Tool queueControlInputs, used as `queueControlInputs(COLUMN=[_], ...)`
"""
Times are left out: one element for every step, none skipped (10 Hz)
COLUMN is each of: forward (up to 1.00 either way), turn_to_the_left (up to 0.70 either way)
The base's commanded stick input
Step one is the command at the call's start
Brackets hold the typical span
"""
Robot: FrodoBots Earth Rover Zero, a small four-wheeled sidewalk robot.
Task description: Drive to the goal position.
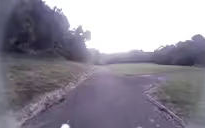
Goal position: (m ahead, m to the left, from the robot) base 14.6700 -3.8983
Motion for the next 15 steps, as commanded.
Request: queueControlInputs(forward=[0.70,0.70,0.70,0.70,0.70,0.70,0.70,0.70,0.70,0.70,0.70,0.70,0.70,0.70,0.70], turn_to_the_left=[0.00,0.00,0.00,0.00,0.00,0.00,0.00,0.00,0.00,0.00,-0.03,-0.21,-0.27,-0.15,-0.01])
